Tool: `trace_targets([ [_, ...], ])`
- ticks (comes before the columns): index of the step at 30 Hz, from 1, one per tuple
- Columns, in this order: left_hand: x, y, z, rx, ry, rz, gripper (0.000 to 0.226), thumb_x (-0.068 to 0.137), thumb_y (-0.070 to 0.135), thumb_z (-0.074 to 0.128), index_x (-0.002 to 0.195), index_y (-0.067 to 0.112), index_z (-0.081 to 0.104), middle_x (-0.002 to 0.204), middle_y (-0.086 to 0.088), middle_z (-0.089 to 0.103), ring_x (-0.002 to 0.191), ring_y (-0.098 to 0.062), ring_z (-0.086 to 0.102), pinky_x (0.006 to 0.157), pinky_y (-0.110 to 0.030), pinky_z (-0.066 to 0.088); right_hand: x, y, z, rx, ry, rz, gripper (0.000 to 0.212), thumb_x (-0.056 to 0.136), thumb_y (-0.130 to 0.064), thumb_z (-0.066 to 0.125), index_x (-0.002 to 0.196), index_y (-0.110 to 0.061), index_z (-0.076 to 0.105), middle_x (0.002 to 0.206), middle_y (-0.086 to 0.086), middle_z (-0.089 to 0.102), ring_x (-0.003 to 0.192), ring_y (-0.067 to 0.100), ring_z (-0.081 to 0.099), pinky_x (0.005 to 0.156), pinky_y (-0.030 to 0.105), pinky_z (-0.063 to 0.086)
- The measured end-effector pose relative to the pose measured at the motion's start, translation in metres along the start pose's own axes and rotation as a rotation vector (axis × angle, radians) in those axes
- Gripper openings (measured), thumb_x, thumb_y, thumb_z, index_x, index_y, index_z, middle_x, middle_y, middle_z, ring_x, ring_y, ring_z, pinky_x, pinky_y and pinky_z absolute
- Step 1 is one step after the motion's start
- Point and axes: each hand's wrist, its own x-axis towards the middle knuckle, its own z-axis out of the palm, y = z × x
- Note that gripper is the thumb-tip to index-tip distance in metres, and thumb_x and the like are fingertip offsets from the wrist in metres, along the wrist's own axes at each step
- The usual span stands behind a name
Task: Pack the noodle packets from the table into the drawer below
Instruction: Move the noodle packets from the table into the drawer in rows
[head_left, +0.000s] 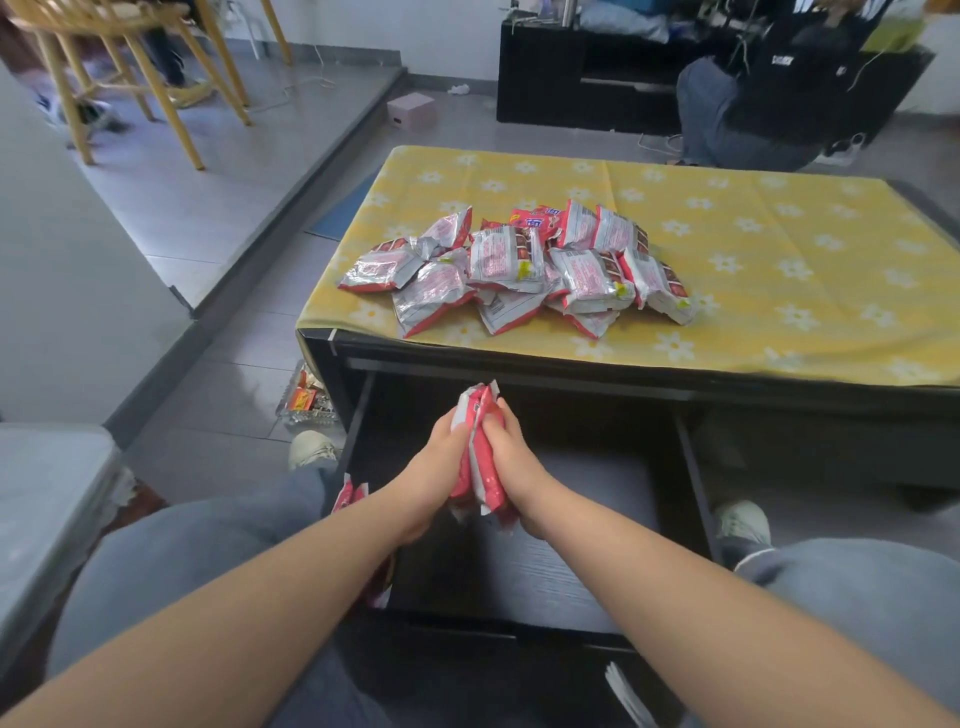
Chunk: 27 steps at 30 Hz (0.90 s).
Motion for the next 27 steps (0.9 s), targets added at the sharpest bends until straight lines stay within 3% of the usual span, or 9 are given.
trace_targets([
  [3, 0.001, -0.01, -0.002, 0.056, 0.002, -0.072, 0.051, 0.107, 0.054, 0.039, 0.152, 0.029, 0.037, 0.13, -0.006, 0.067, 0.117, -0.024, 0.068, 0.104, -0.049, 0.055, 0.002, 0.008, -0.005, 0.016, -0.053, 0.068, 0.069, 0.105, -0.061, 0.041, 0.165, -0.035, 0.019, 0.154, 0.007, 0.052, 0.13, 0.024, 0.061, 0.11, 0.045, 0.051],
  [7, 0.009, -0.02, -0.003, 0.083, 0.038, -0.164, 0.051, 0.105, 0.058, 0.041, 0.147, 0.029, 0.039, 0.122, -0.01, 0.071, 0.103, -0.029, 0.073, 0.082, -0.044, 0.062, 0.003, 0.023, -0.002, -0.132, 0.025, 0.078, 0.066, 0.104, -0.063, 0.037, 0.164, -0.045, 0.015, 0.159, 0.005, 0.049, 0.144, 0.03, 0.047, 0.123, 0.051, 0.035],
  [11, 0.014, -0.027, -0.008, 0.116, 0.149, -0.192, 0.057, 0.098, 0.065, 0.048, 0.133, 0.02, 0.053, 0.115, -0.007, 0.073, 0.103, -0.024, 0.073, 0.097, -0.048, 0.059, 0.004, 0.035, 0.001, -0.412, 0.064, 0.107, 0.071, 0.097, -0.07, 0.025, 0.163, -0.05, 0.009, 0.163, 0.008, 0.044, 0.154, 0.04, 0.025, 0.125, 0.048, 0.019],
  [16, 0.016, -0.031, -0.019, 0.183, 0.145, -0.269, 0.038, 0.102, 0.056, 0.044, 0.125, 0.03, 0.059, 0.114, -0.009, 0.072, 0.098, -0.031, 0.073, 0.083, -0.049, 0.063, 0.009, 0.055, 0.003, -0.607, -0.079, 0.057, 0.072, 0.102, -0.063, 0.03, 0.167, -0.04, 0.007, 0.17, 0.004, 0.033, 0.155, 0.039, 0.03, 0.125, 0.052, 0.025],
  [19, 0.023, -0.036, -0.024, 0.352, 0.241, -0.226, 0.04, 0.105, 0.04, 0.041, 0.109, 0.018, 0.074, 0.113, -0.013, 0.074, 0.11, -0.033, 0.068, 0.102, -0.046, 0.054, 0.01, 0.066, 0.012, -0.647, -0.149, 0.028, 0.076, 0.101, -0.062, 0.031, 0.168, -0.035, 0.006, 0.175, 0.006, 0.017, 0.16, 0.034, 0.018, 0.129, 0.052, 0.018],
  [21, 0.027, -0.04, -0.025, 0.423, 0.258, -0.21, 0.039, 0.106, 0.037, 0.043, 0.116, 0.017, 0.076, 0.119, -0.01, 0.074, 0.116, -0.03, 0.065, 0.106, -0.042, 0.05, 0.012, 0.072, 0.02, -0.636, -0.188, 0.022, 0.078, 0.101, -0.065, 0.029, 0.168, -0.033, 0.006, 0.176, 0.007, 0.013, 0.162, 0.029, 0.013, 0.13, 0.051, 0.016],
  [24, 0.029, -0.046, -0.022, 0.344, 0.2, -0.191, 0.033, 0.105, 0.032, 0.049, 0.13, 0.023, 0.069, 0.132, -0.004, 0.069, 0.126, -0.024, 0.061, 0.112, -0.041, 0.046, 0.016, 0.077, 0.026, -0.575, -0.186, -0.006, 0.07, 0.105, -0.058, 0.032, 0.167, -0.029, 0.015, 0.173, 0.006, 0.026, 0.16, 0.025, 0.022, 0.128, 0.048, 0.022],
  [27, 0.033, -0.055, -0.026, 0.313, 0.177, -0.213, 0.03, 0.104, 0.025, 0.051, 0.12, 0.019, 0.076, 0.121, -0.007, 0.074, 0.118, -0.027, 0.066, 0.106, -0.044, 0.052, 0.022, 0.08, 0.029, -0.531, -0.194, 0.03, 0.066, 0.107, -0.054, 0.036, 0.165, -0.028, 0.022, 0.167, 0.013, 0.036, 0.154, 0.029, 0.034, 0.125, 0.049, 0.03],
])
